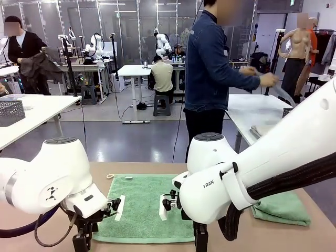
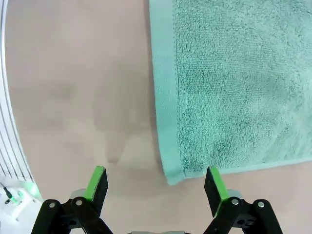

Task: Fold the towels and place them in the basket.
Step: When a person lays out a Towel with hook on the table, fold it in half twice.

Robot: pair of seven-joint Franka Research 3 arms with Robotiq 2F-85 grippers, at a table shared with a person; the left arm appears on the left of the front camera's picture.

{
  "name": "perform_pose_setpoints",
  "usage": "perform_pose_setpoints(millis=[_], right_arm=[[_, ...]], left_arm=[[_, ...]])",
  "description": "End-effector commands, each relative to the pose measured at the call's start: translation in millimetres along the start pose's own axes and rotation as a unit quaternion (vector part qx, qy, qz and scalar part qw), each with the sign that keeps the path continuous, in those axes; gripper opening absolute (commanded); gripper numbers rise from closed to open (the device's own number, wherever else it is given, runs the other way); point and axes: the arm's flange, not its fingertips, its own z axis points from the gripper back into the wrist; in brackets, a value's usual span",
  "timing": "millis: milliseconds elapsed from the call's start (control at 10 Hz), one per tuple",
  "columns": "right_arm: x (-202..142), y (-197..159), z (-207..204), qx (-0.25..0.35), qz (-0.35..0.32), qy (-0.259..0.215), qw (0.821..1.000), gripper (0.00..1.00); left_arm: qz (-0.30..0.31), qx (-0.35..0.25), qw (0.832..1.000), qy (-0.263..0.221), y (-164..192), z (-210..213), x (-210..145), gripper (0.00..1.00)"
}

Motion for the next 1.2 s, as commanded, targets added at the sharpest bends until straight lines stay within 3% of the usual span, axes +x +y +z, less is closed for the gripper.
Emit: perform_pose_setpoints(millis=[0,100,200,300,400,500,600,700,800,1100], right_arm=[[-5.3,-8.1,-6.4,0.006,0.013,-0.012,1.0,1.0],[-5.0,-10.6,-8.9,0.012,0.014,-0.022,1.0,1.0],[-4.3,-13.3,-9.8,0.016,0.013,-0.027,0.999,0.93],[-3.3,-14.8,-10.0,0.014,0.015,-0.025,0.999,0.69],[-3.1,-15.8,-8.9,0.013,0.014,-0.025,0.999,0.34],[-2.8,-16.0,-9.4,0.015,0.013,-0.023,1.0,0.09],[-3.7,-16.8,-9.7,0.017,0.01,-0.022,1.0,0.0],[-5.0,-18.0,-10.2,0.019,0.006,-0.022,1.0,0.25],[-5.2,-18.0,-10.0,0.021,0.005,-0.022,1.0,0.0],[-5.1,-17.2,-8.3,0.019,0.003,-0.021,1.0,0.0]], left_arm=[[-0.012,-0.005,1.0,-0.014,2.7,-4.6,1.0,0.85],[-0.013,-0.007,1.0,-0.013,2.7,-5.2,1.9,0.54],[-0.015,-0.009,1.0,-0.009,2.3,-6.1,1.6,0.25],[-0.018,-0.011,1.0,-0.005,1.9,-6.3,2.5,0.0],[-0.021,-0.017,1.0,-0.005,2.0,-6.3,3.1,0.0],[-0.024,-0.02,0.999,-0.005,1.6,-6.5,3.4,0.0],[-0.024,-0.023,0.999,-0.005,1.6,-6.2,3.6,0.05],[-0.023,-0.023,0.999,-0.006,1.7,-4.7,3.8,0.0],[-0.022,-0.025,0.999,-0.006,1.5,-3.7,4.1,0.0],[-0.015,-0.028,0.999,-0.012,1.9,-3.0,3.0,0.0]])
